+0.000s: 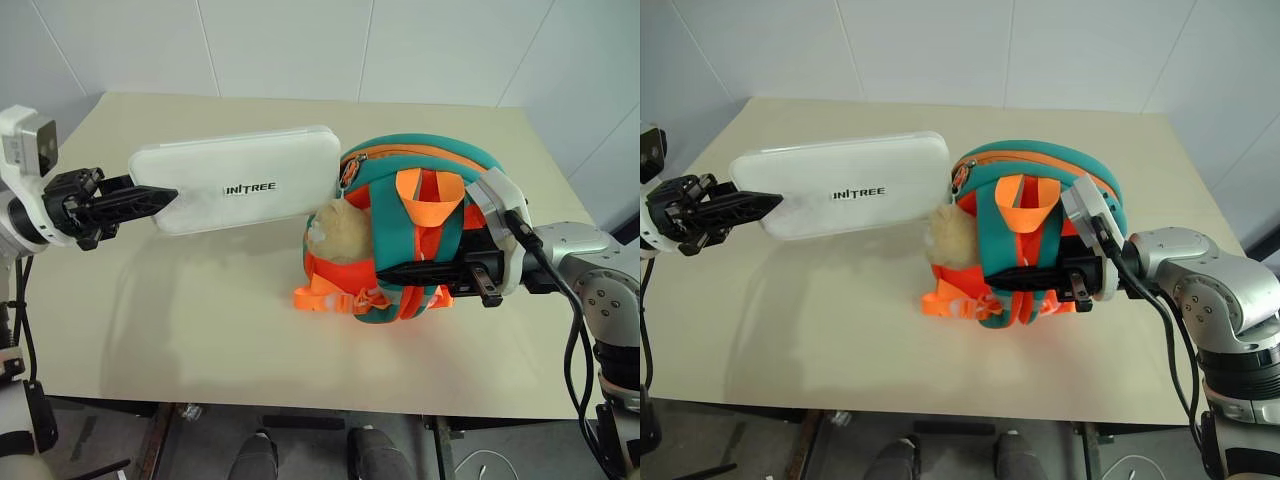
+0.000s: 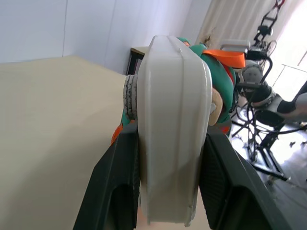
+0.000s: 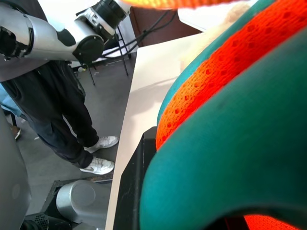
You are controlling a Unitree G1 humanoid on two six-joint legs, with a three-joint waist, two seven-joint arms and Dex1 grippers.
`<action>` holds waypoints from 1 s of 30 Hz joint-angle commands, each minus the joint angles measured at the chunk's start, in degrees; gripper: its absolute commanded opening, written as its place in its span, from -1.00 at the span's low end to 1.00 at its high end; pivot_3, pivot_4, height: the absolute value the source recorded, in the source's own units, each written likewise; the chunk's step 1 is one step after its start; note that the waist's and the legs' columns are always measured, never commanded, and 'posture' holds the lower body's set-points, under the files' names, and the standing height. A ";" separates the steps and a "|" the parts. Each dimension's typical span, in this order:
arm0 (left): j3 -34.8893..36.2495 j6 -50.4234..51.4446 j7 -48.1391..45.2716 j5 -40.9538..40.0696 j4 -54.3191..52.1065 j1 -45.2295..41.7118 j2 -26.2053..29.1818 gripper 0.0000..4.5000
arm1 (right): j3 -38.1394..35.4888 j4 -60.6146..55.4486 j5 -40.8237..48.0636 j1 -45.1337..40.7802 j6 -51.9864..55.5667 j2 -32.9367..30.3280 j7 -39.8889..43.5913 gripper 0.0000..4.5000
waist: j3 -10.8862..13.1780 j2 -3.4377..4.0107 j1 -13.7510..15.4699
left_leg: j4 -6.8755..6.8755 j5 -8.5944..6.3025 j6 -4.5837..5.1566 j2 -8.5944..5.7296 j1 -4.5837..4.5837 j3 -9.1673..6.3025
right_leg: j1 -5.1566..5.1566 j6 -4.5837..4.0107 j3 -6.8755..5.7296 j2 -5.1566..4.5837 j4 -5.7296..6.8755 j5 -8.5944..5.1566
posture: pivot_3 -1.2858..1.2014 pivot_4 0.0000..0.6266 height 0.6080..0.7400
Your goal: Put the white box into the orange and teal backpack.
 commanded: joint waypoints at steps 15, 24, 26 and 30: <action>-9.30 -10.62 -6.85 11.97 8.15 -13.05 2.61 -0.43 | -2.55 -2.25 0.12 0.47 -1.04 -0.94 -0.52 -1.00 | 0.00 0.00 0.81 | 0.03 -0.01 0.01 0.00 0.00 0.00 | 0.00 0.01 0.00 0.02 0.04 0.01 | 0.03 -0.52 1.00; -12.22 -13.28 -9.38 14.20 11.65 -18.33 1.90 -0.44 | -2.46 -2.14 -0.02 0.21 -1.33 -0.86 -0.53 -1.00 | 0.00 0.00 0.83 | 0.05 -0.01 0.01 0.00 0.00 0.00 | 0.00 0.01 0.01 0.02 0.07 0.01 | 0.03 -0.52 1.00; -13.08 -14.25 -10.01 14.74 12.26 -19.19 1.61 -0.44 | -2.49 -2.18 -0.03 0.25 -1.33 -0.90 -0.60 -1.00 | 0.00 0.00 0.83 | 0.04 0.00 0.01 0.01 0.00 0.00 | -0.01 0.01 0.01 0.03 0.07 0.01 | 0.03 -0.52 1.00; -14.89 -13.82 -11.23 14.11 11.36 -20.17 1.46 -0.44 | -2.59 -2.18 -0.03 0.36 -1.35 -1.01 -0.57 -1.00 | 0.00 0.00 0.82 | 0.04 0.00 0.01 0.01 -0.01 0.00 | -0.01 0.01 0.01 0.03 0.07 0.01 | 0.03 -0.52 1.00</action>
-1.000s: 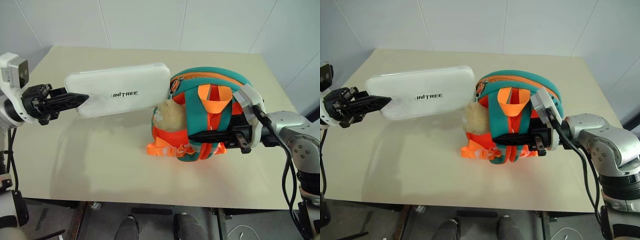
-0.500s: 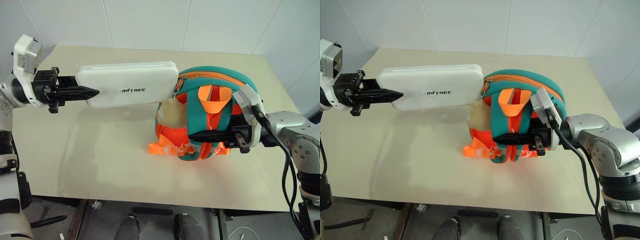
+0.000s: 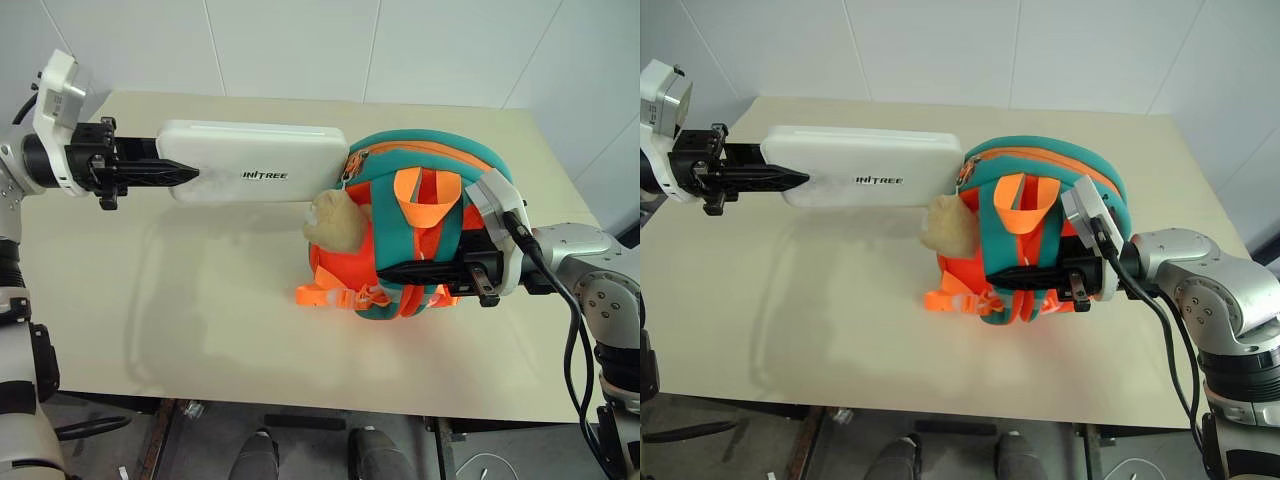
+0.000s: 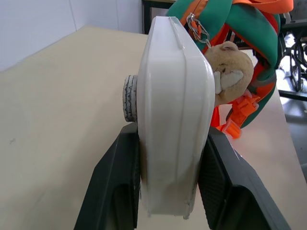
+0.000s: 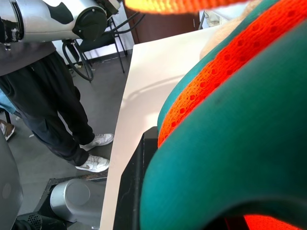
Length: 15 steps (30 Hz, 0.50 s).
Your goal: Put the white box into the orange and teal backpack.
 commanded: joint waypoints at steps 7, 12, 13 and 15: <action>-6.76 0.69 -6.44 -4.85 -5.99 -2.88 2.37 -0.44 | -1.85 -1.37 0.31 -0.44 -1.44 -0.65 0.30 -1.00 | 0.00 0.00 0.09 | 0.00 0.00 0.00 0.00 -0.01 0.00 | 0.01 0.00 0.00 -0.01 0.00 0.00 | 0.03 -0.52 1.00; -11.53 -1.63 -6.44 -4.11 -6.78 -4.53 2.91 -0.44 | -1.35 -1.02 0.02 -0.76 -1.64 -0.24 0.25 -1.00 | 0.00 0.00 0.01 | 0.00 0.00 0.00 0.00 -0.01 0.00 | 0.00 0.00 0.00 0.00 0.01 0.00 | 0.03 -0.52 1.00; -11.94 -2.08 -6.44 -2.99 -6.30 -5.55 2.14 -0.44 | -1.24 -0.91 -0.09 -0.85 -1.71 -0.16 0.28 -1.00 | 0.00 0.00 -0.01 | 0.00 0.00 0.00 0.00 -0.01 0.00 | 0.00 0.00 0.01 0.00 0.00 0.00 | 0.03 -0.52 1.00; -12.82 -2.37 -6.44 -1.01 -5.81 -7.21 0.89 -0.44 | -1.08 -0.72 -0.20 -0.99 -1.83 -0.05 0.34 -1.00 | 0.00 0.00 0.00 | 0.00 0.00 0.00 0.00 -0.01 0.00 | -0.01 0.00 0.01 0.01 0.00 0.00 | 0.03 -0.52 1.00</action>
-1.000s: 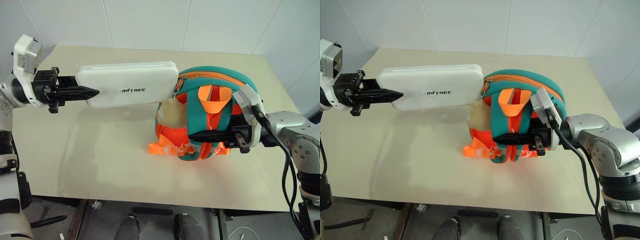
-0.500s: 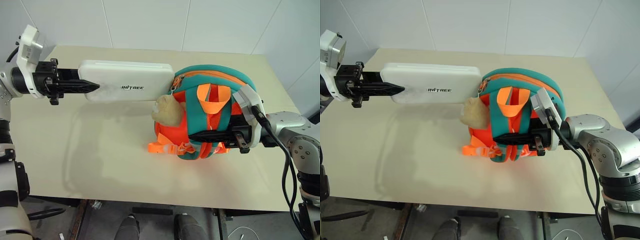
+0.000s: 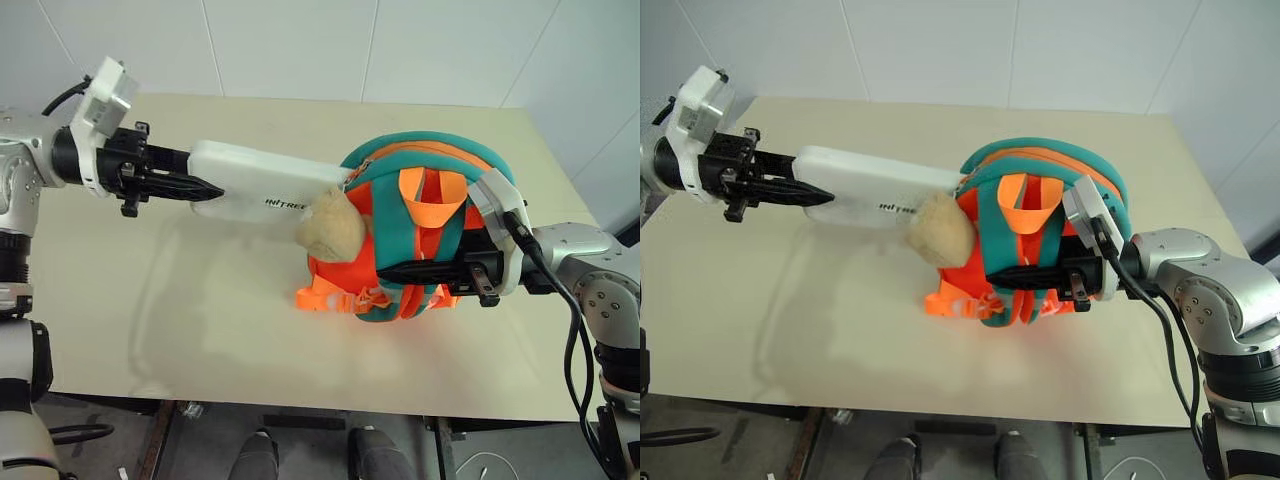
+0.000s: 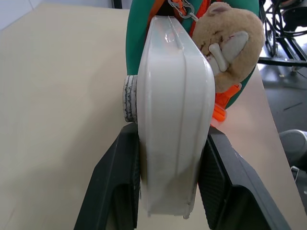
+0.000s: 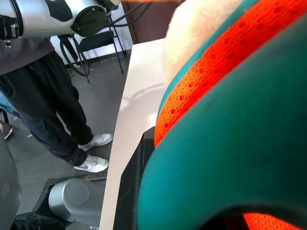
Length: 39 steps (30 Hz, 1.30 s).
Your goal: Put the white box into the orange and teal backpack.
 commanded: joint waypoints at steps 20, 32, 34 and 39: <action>-5.14 -0.78 7.47 16.18 0.24 -5.94 -25.07 -0.44 | 0.64 0.50 -1.87 -2.87 -2.08 2.83 0.57 -1.00 | 0.00 0.01 0.09 | 0.08 0.00 0.01 -0.01 -0.02 0.00 | 0.01 0.01 0.01 0.00 0.03 0.00 | 0.03 -0.52 1.00; -2.85 -2.89 13.75 20.51 4.58 -4.34 -31.72 0.27 | 0.68 -0.79 -1.50 -2.39 -1.61 3.93 -0.28 -1.00 | 0.00 0.01 -0.02 | 0.13 0.02 0.04 -0.02 0.01 0.00 | 0.01 0.04 0.04 0.00 0.12 0.02 | 0.03 -0.52 1.00; -0.72 0.19 13.94 19.43 2.82 -4.25 -29.53 0.53 | 0.55 -0.90 -1.51 -2.18 -1.67 3.96 -0.53 -1.00 | 0.00 0.01 -0.07 | 0.11 0.02 0.04 -0.02 0.01 0.00 | 0.00 0.04 0.04 0.00 0.12 0.02 | 0.03 -0.52 1.00; 3.11 5.99 11.00 16.39 -3.55 -2.10 -21.90 0.98 | 0.55 -0.59 -1.74 -1.97 -1.97 4.03 -0.62 -1.00 | 0.00 0.01 -0.59 | 0.08 0.03 0.04 -0.02 0.01 0.00 | -0.01 0.04 0.05 0.01 0.12 0.02 | 0.03 -0.52 1.00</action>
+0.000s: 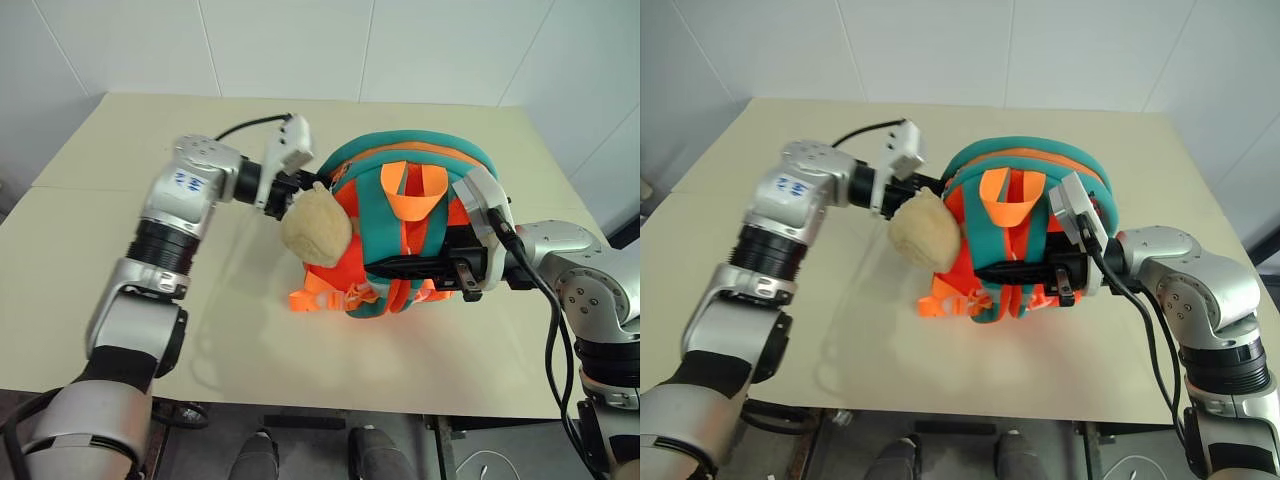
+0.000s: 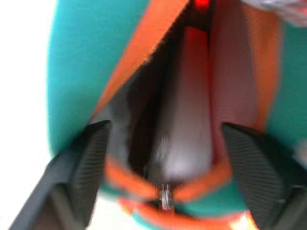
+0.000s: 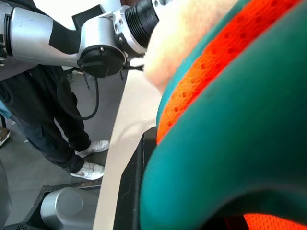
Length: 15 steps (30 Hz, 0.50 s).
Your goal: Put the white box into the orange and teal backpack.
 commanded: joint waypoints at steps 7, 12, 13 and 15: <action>12.31 14.59 -1.52 -10.88 -25.25 13.84 15.42 0.98 | -0.59 -1.01 0.11 -0.24 -1.44 0.32 0.25 -1.00 | 0.00 0.01 -0.53 | -0.03 0.00 -0.01 0.02 0.00 -0.01 | 0.01 0.00 -0.01 -0.01 0.00 0.00 | 0.03 -0.52 1.00; 16.64 24.21 7.10 -17.86 -37.43 19.05 12.53 0.98 | -0.15 -0.26 -0.29 -0.56 -1.75 0.45 0.46 -1.00 | 0.00 0.00 0.34 | 0.09 0.01 0.00 0.01 0.00 -0.03 | 0.07 0.01 -0.02 -0.02 0.02 0.01 | 0.03 -0.52 1.00; 16.81 25.57 10.75 -18.75 -40.48 19.89 9.83 0.98 | 0.03 -0.01 -0.49 -0.72 -1.90 0.51 0.59 -1.00 | 0.00 0.00 0.57 | 0.14 0.01 0.00 0.01 0.03 -0.03 | 0.12 0.02 -0.02 -0.02 0.04 0.02 | 0.03 -0.52 1.00; 16.66 27.91 16.48 -19.26 -43.75 20.65 6.20 0.98 | 0.22 0.30 -0.71 -0.94 -2.10 0.60 0.76 -1.00 | 0.00 0.00 0.73 | 0.23 0.01 0.02 0.00 0.06 -0.04 | 0.23 0.07 -0.02 -0.01 0.02 0.05 | 0.03 -0.52 1.00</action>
